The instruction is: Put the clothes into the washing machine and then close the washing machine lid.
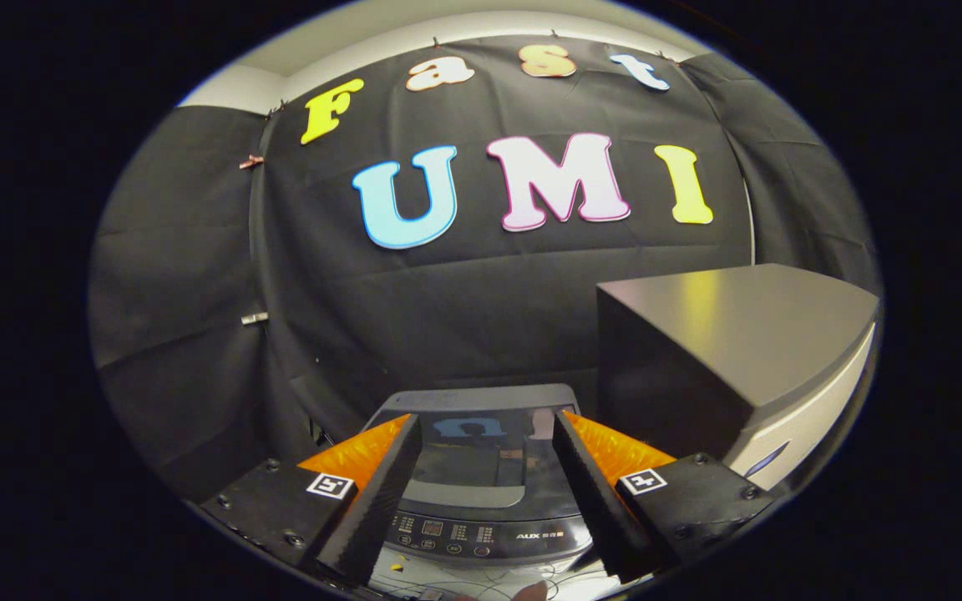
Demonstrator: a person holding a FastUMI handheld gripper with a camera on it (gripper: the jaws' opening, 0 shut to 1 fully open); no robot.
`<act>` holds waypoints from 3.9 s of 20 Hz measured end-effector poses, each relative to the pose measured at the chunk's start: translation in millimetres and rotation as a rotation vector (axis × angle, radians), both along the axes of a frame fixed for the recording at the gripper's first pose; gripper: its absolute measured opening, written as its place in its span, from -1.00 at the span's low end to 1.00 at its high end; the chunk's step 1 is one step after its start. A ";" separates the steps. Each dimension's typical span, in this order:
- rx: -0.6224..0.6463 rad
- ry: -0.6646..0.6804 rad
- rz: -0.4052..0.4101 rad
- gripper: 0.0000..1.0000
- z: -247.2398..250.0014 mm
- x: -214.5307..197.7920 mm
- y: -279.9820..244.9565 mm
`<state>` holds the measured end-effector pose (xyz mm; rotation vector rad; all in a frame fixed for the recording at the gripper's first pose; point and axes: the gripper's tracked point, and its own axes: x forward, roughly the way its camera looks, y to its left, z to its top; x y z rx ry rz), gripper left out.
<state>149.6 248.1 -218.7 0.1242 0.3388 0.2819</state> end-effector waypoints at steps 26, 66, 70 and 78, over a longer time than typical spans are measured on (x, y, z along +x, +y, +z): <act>-0.006 -0.206 -0.088 0.98 96.3 -81.4 -135.5; -0.061 -0.206 -0.090 0.99 91.3 -83.1 -138.4; -0.060 -0.210 -0.092 0.98 93.3 -82.1 -140.5; -0.060 -0.209 -0.094 0.98 94.0 -82.7 -141.6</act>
